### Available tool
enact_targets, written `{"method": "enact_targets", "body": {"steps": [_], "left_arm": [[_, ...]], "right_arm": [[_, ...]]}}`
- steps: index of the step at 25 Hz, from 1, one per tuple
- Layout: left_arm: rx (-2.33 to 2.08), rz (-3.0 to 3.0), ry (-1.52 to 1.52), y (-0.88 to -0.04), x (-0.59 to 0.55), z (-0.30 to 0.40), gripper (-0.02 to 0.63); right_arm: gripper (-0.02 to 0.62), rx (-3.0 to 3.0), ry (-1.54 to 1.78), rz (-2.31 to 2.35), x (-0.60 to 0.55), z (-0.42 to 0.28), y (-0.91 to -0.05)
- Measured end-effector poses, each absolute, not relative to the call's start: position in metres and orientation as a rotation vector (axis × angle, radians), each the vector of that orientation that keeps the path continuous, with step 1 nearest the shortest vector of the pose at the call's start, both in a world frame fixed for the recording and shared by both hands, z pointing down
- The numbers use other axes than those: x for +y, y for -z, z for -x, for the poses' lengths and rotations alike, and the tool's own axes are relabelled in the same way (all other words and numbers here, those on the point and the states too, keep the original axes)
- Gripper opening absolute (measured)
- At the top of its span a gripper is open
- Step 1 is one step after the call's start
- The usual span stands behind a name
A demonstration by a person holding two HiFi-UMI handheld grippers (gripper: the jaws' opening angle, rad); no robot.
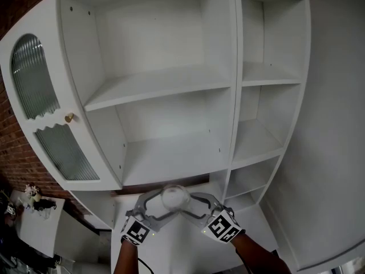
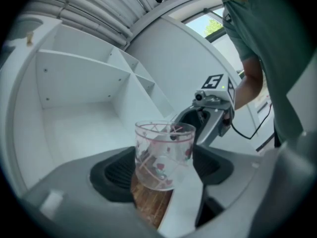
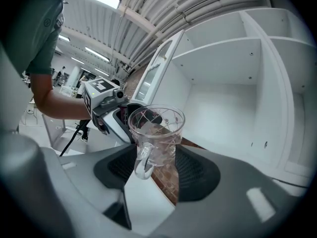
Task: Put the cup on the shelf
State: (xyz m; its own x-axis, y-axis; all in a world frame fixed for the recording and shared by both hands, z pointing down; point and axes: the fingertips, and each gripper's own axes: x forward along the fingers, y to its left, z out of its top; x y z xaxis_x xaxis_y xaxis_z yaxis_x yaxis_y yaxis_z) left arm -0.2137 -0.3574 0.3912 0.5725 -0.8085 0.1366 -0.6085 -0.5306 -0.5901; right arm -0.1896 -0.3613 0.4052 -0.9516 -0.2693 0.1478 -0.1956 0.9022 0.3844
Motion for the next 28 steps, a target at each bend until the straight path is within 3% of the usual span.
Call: {"method": "enact_targets", "body": {"steps": [18, 28], "left_arm": [[1.195, 2.278, 0.502, -0.336, -0.379, 0.235, 0.36], [1.382, 2.348, 0.348, -0.315, -0.406, 0.264, 0.36]], "right_arm": [[0.244, -2.88, 0.631, -0.377, -0.383, 0.21, -0.35], [0.178, -2.952, 0.579, -0.393, -0.404, 0.23, -0.328]]}}
